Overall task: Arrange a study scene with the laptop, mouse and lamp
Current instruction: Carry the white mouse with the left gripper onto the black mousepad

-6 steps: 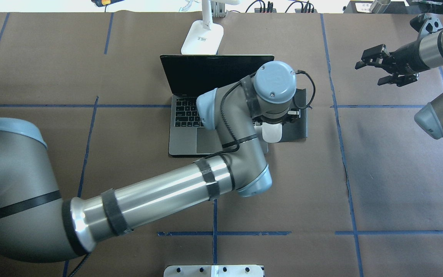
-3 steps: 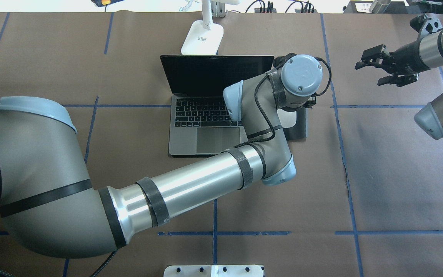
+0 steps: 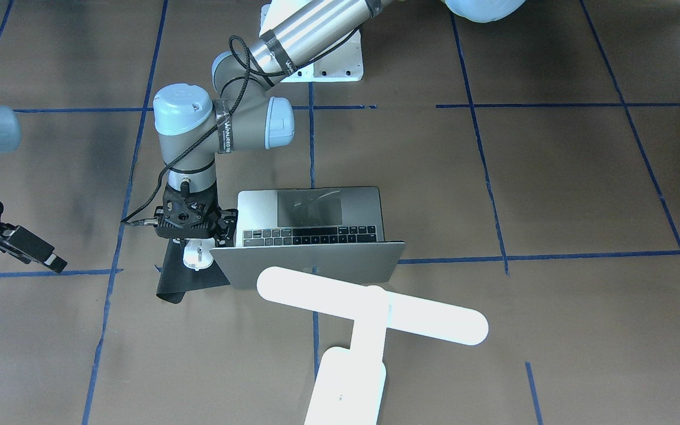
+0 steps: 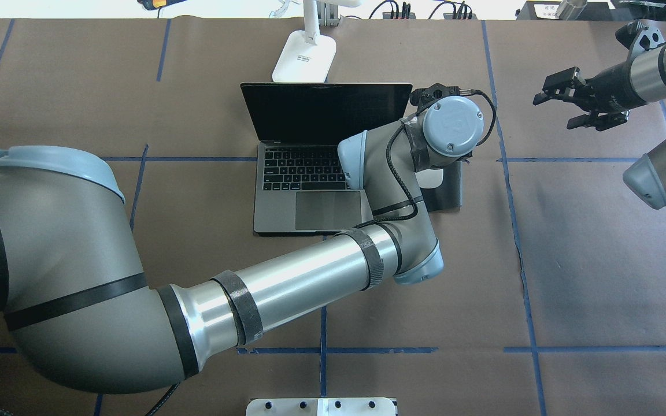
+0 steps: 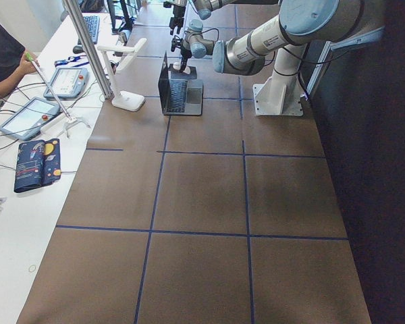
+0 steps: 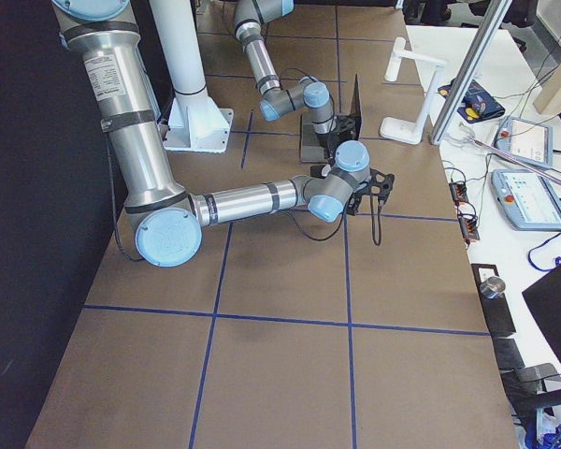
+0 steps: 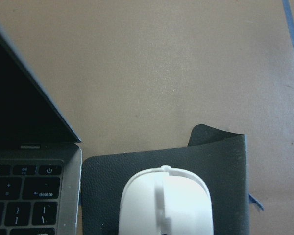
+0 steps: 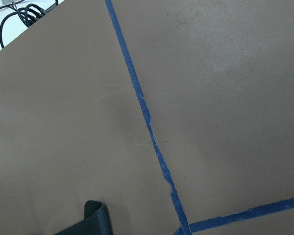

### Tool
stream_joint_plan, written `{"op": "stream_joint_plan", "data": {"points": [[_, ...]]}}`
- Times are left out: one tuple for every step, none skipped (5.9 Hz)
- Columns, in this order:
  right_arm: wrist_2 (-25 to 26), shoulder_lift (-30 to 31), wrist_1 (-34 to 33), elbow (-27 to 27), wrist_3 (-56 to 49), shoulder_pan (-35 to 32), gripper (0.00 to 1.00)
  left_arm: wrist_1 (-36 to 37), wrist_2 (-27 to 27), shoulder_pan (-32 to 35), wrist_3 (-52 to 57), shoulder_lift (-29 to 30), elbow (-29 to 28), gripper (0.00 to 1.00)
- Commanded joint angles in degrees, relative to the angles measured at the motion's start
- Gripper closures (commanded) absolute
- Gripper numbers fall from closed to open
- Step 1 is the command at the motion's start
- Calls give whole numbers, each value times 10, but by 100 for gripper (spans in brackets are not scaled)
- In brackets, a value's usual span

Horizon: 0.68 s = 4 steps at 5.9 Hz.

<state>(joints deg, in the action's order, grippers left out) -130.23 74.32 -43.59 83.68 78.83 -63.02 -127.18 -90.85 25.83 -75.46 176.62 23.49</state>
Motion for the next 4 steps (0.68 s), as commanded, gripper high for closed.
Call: {"op": "stream_joint_plan", "data": {"points": [[-1,-2,0,-3,0,2,0,-10,1,-9,-5,0,-5,66],[-1,-2,0,-3,0,2,0,-11,1,-9,-5,0,-6,53],[-1,-1,0,0,0,1,0,-12,1,-10,-5,0,-6,20],[-1,-1,0,1,0,0,0,-15,1,-10,-5,0,-6,3]]}}
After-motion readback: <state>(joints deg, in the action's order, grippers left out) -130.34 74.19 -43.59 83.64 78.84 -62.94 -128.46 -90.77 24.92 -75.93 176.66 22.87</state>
